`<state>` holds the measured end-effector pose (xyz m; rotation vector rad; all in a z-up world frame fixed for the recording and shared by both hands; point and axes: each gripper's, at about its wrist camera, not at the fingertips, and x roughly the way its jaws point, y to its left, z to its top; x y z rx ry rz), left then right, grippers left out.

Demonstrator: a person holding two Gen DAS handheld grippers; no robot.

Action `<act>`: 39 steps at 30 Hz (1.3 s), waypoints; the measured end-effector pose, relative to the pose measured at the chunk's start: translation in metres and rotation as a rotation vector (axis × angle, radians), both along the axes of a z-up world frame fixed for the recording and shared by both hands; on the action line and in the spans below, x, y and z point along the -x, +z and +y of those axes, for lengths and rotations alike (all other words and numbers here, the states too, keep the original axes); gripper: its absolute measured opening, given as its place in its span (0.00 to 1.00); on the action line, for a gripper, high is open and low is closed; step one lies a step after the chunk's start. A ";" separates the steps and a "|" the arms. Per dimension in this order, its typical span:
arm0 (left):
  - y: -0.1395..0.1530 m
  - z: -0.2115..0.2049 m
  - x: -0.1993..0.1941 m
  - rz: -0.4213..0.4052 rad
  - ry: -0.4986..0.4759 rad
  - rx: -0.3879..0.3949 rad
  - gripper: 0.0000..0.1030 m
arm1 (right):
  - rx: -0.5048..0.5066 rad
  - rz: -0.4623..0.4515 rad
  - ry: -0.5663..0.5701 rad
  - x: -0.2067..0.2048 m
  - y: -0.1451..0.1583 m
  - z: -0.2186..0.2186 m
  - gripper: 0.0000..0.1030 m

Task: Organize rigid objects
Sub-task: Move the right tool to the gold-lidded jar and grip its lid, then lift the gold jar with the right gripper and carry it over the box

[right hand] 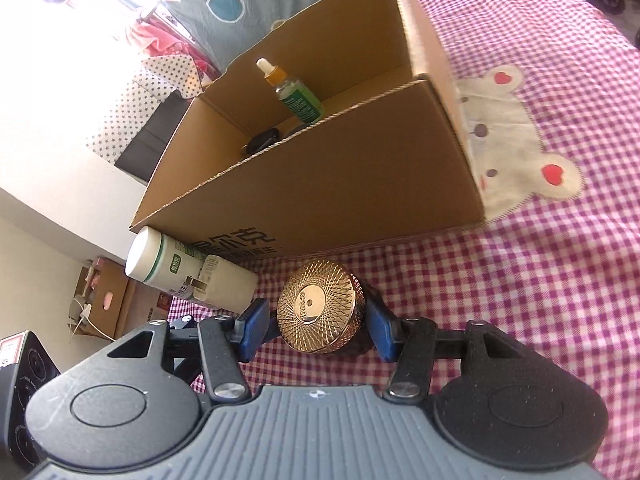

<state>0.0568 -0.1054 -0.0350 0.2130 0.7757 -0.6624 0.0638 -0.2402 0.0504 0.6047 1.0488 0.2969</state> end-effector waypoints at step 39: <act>0.056 0.004 0.000 -0.170 0.134 -0.012 0.54 | -0.053 -0.169 -0.074 0.018 0.052 0.004 0.28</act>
